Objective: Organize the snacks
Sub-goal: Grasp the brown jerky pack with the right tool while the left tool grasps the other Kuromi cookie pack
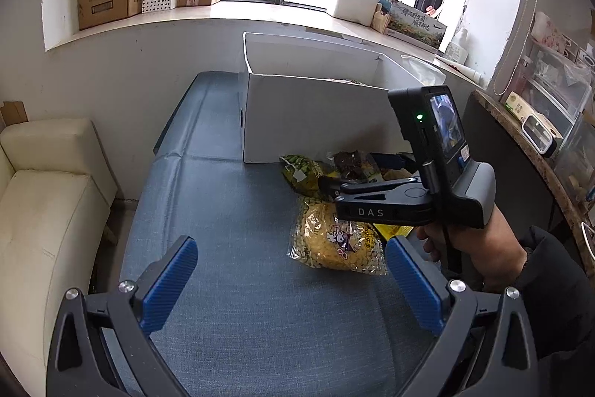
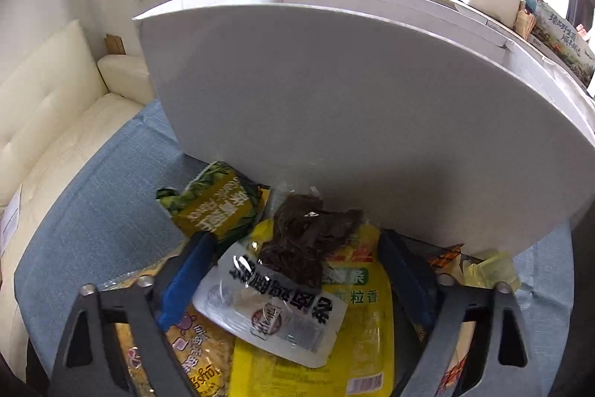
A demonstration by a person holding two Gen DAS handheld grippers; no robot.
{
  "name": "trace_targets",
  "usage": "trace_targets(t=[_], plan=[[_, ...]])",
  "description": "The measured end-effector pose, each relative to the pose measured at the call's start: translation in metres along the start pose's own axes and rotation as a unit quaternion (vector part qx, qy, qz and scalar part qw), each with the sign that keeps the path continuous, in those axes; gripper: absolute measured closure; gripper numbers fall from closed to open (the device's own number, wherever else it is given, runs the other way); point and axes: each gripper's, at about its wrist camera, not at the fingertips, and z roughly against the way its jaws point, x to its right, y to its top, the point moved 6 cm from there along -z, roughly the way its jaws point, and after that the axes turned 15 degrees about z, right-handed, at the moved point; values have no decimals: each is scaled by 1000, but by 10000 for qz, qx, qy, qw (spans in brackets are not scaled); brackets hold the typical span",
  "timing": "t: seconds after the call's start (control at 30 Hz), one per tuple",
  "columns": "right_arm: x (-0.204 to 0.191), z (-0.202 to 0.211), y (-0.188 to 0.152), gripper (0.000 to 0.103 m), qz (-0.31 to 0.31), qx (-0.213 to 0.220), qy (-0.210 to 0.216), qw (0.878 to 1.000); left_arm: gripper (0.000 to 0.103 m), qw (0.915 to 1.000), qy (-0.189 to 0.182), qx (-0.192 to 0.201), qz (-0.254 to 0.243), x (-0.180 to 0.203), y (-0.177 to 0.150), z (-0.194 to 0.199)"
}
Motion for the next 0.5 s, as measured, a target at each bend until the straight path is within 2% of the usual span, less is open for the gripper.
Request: trace_targets(t=[0.03, 0.17, 0.2, 0.3, 0.37, 0.5], plan=[[-2, 5, 1, 30, 31, 58, 20, 10000, 0, 10000, 4, -11, -3, 0, -1, -1], [-6, 12, -4, 40, 275, 42, -91, 9996, 0, 10000, 40, -67, -50, 2, -4, -5], [-4, 16, -6, 57, 217, 76, -87, 9997, 0, 9999, 44, -73, -69, 3, -5, -6], [4, 27, -11, 59, -7, 212, 114, 9997, 0, 9998, 55, -126, -106, 4, -7, -10], [9, 34, -15, 59, 18, 271, 83, 9996, 0, 9998, 60, -162, -120, 6, -9, -13], [19, 63, -16, 59, -277, 713, 211, 9969, 0, 9994, 39, -239, -236, 14, -10, -20]])
